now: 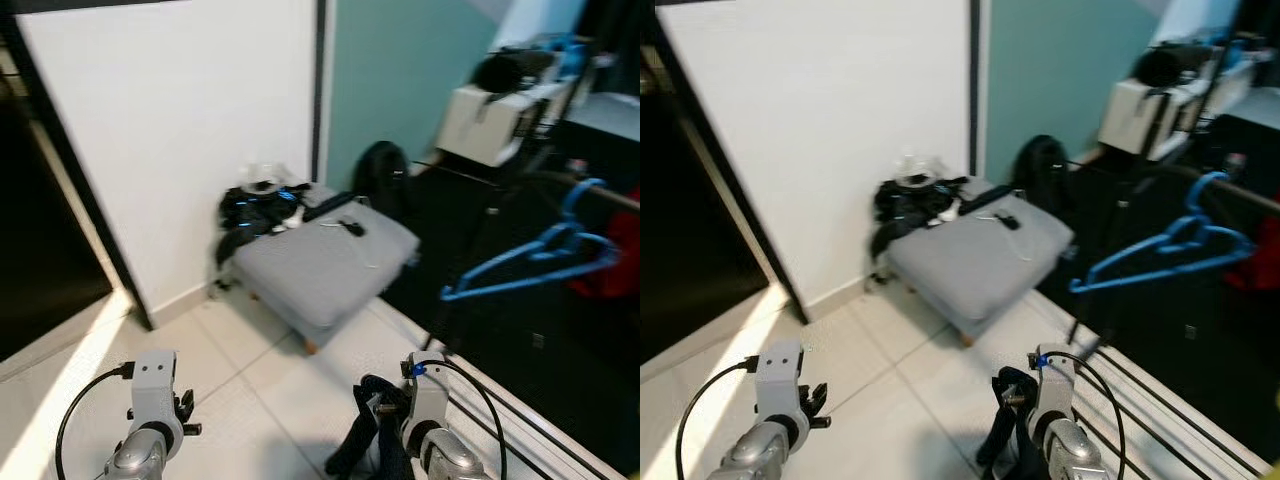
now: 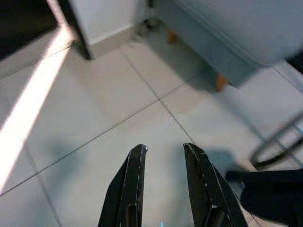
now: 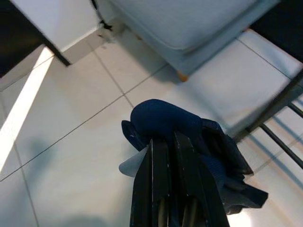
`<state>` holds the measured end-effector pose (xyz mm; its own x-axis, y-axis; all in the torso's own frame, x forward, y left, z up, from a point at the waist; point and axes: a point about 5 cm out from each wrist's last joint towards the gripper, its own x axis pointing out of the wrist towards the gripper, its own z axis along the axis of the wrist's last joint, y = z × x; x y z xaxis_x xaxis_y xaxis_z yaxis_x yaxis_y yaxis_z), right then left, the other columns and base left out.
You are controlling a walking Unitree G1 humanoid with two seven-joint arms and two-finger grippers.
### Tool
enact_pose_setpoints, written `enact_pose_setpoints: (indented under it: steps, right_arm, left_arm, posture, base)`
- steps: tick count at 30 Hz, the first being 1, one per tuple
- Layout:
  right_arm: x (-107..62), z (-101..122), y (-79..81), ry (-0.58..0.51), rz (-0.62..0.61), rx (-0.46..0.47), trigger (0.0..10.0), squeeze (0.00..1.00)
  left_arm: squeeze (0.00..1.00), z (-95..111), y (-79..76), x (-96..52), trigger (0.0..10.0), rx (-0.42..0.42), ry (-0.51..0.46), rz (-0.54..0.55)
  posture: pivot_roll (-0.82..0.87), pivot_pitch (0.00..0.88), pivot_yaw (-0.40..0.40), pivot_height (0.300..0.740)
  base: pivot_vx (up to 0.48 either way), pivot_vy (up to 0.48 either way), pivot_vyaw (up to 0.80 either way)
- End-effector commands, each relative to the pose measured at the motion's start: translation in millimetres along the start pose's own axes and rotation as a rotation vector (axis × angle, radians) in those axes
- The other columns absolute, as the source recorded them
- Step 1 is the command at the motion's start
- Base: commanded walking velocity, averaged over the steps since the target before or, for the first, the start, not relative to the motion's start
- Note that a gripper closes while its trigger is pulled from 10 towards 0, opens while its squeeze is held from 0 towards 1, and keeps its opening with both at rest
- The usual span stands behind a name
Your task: Hang hanger
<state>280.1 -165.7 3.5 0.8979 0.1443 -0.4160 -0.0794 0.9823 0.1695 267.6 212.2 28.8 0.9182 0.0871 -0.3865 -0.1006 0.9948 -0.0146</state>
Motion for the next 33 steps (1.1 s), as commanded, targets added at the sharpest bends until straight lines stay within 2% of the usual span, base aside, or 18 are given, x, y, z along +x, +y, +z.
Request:
enact_pose_setpoints:
  steps: [1, 2, 5, 7, 13, 20, 22, 23, 24, 28, 33]
  right_arm:
    - [0.2, 6, -4.1, -0.040, -0.024, 0.022, 10.0, 0.00]
    - [2.5, 11, -8.3, -0.066, -0.037, 0.088, 10.0, 0.00]
    - [3.4, 13, -8.8, -0.076, -0.040, 0.107, 10.0, 0.00]
    - [5.4, 19, -9.7, -0.088, -0.059, 0.169, 10.0, 0.00]
    - [8.5, 29, 0.1, -0.095, 0.011, 0.096, 10.0, 0.00]
    - [9.1, 30, 0.8, -0.101, 0.006, 0.093, 10.0, 0.00]
    - [7.6, 28, -1.1, -0.110, 0.002, 0.089, 10.0, 0.00]
    - [7.6, 28, -1.1, -0.110, 0.002, 0.089, 10.0, 0.00]
    - [6.8, 27, -2.9, -0.112, -0.003, 0.092, 10.0, 0.00]
    - [2.5, 19, -4.8, -0.080, 0.024, 0.046, 10.0, 0.00]
    - [1.6, 19, -2.3, -0.082, 0.039, 0.019, 10.0, 0.00]
  left_arm:
    - [0.00, 1, 1.4, 0.4, 10.0, 0.013, -0.019, 0.018]
    - [0.00, 4, 2.0, 1.3, 10.0, 0.022, -0.038, 0.025]
    - [0.00, 4, 3.1, 1.2, 10.0, 0.034, -0.036, 0.045]
    - [0.00, 1, 2.9, 1.2, 10.0, 0.032, 0.022, 0.047]
    - [0.00, -6, -1.5, -1.7, 10.0, 0.012, 0.043, 0.029]
    - [0.00, -11, -3.8, -3.9, 10.0, -0.044, 0.062, 0.055]
    - [0.00, -11, 2.0, -4.5, 10.0, 0.045, 0.055, 0.100]
    - [0.00, -11, 2.0, -4.5, 10.0, 0.045, 0.055, 0.100]
    - [0.00, -10, 4.6, -4.7, 10.0, 0.097, 0.045, 0.120]
    - [0.00, 0, 0.6, -7.7, 10.0, 0.058, -0.019, 0.105]
    - [0.00, -1, -3.1, -7.7, 10.0, 0.033, -0.012, 0.092]
  posture:
    - [-0.06, 0.070, -0.029, 0.735]
    - [-0.06, 0.072, -0.025, 0.735]
    - [-0.06, 0.072, -0.025, 0.735]
    - [-0.06, 0.075, -0.016, 0.735]
    - [-0.06, 0.060, -0.021, 0.735]
    - [-0.07, 0.053, -0.037, 0.735]
    - [-0.07, 0.044, -0.043, 0.735]
    - [-0.07, 0.044, -0.043, 0.735]
    - [-0.07, 0.044, -0.043, 0.735]
    - [-0.06, 0.034, -0.057, 0.735]
    - [-0.07, 0.040, -0.053, 0.735]
  base:
    - [0.000, 0.000, 0.80]
    - [0.000, 0.000, 0.80]
    - [0.000, 0.000, 0.80]
    - [0.000, 0.000, 0.80]
    - [0.000, 0.000, 0.80]
    - [0.000, 0.000, 0.80]
    - [0.000, 0.000, 0.80]
    - [0.000, 0.000, 0.80]
    - [0.000, 0.000, 0.80]
    - [0.000, 0.000, 0.80]
    - [0.000, 0.000, 0.80]
